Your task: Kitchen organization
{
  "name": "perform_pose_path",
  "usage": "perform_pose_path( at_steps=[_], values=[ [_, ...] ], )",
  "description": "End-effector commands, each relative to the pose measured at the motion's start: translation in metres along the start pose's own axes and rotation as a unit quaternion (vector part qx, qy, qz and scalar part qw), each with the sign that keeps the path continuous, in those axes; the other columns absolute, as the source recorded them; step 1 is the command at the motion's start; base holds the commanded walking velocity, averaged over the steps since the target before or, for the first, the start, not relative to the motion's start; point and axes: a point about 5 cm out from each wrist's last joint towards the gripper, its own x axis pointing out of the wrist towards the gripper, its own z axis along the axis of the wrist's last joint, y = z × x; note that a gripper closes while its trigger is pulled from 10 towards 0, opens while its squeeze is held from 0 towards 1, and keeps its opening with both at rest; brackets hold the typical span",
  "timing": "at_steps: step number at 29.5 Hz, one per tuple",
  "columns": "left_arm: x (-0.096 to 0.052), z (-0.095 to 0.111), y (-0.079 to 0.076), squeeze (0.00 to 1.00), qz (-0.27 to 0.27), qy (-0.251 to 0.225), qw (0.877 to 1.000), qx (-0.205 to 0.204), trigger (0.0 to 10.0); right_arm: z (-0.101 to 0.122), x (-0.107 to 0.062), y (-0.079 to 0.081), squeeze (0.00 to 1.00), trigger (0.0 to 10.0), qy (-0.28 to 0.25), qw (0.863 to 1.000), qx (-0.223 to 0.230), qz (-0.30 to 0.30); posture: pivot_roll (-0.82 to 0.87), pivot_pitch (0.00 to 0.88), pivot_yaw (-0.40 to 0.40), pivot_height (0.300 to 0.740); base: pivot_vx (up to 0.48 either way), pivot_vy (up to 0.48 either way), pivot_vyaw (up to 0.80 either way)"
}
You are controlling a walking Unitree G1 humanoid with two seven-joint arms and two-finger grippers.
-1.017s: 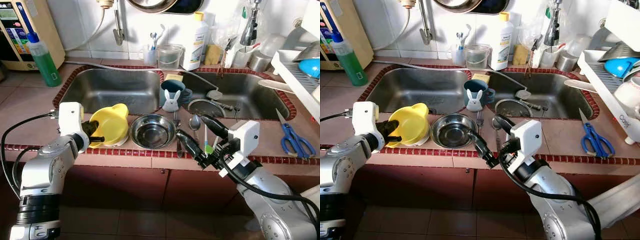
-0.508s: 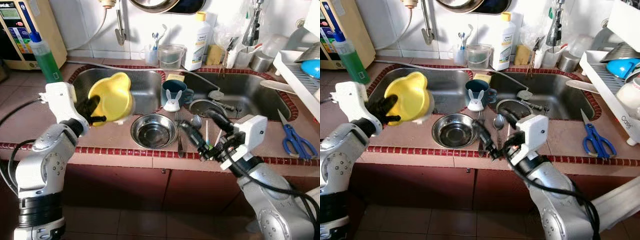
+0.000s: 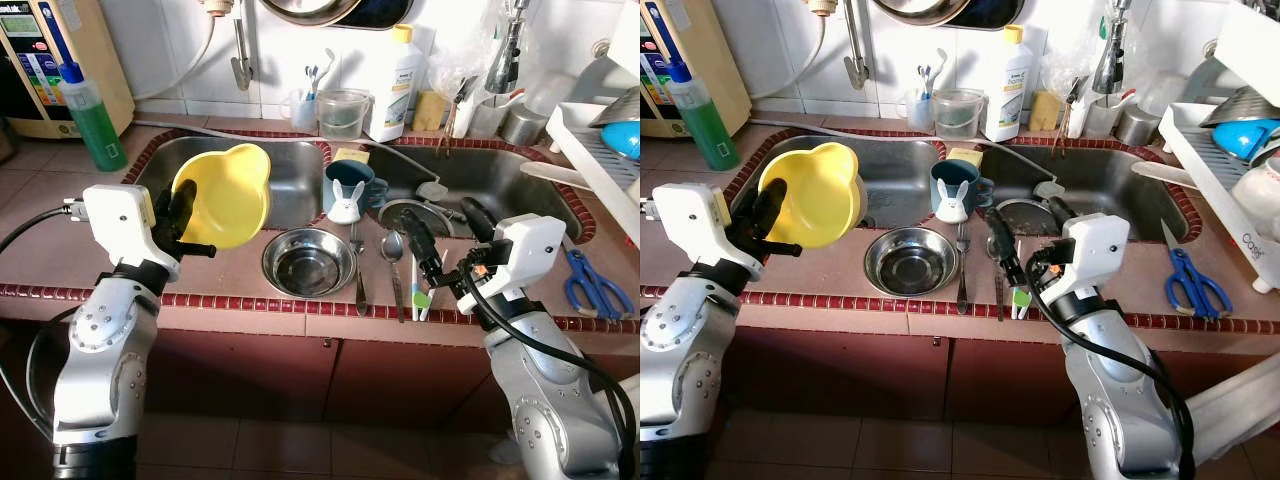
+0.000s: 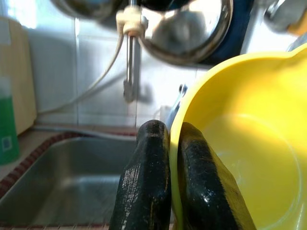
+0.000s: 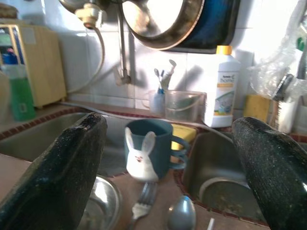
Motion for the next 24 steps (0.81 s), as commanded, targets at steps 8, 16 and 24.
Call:
perform_pose_path(
  at_steps=[8,16,24],
  values=[
    [-0.012,-0.017,-0.015,0.0,-0.051,0.014,0.999,-0.006,10.0,-0.009,-0.01,0.011,0.0,10.0,0.015,1.0,0.002,0.027,-0.03,0.0,-0.021,0.74,0.0,0.0,0.0],
    [-0.011,-0.018,-0.015,0.0,-0.063,0.022,0.998,-0.007,10.0,-0.009,-0.012,0.012,0.0,10.0,0.015,0.999,0.005,0.031,-0.02,0.012,-0.019,0.74,0.0,0.0,0.0],
    [-0.009,-0.015,-0.017,0.0,-0.082,0.019,0.996,-0.008,10.0,-0.01,-0.014,0.012,0.0,10.0,0.017,0.999,0.003,0.032,-0.03,0.023,-0.012,0.74,0.0,0.0,0.0]
  ],
)
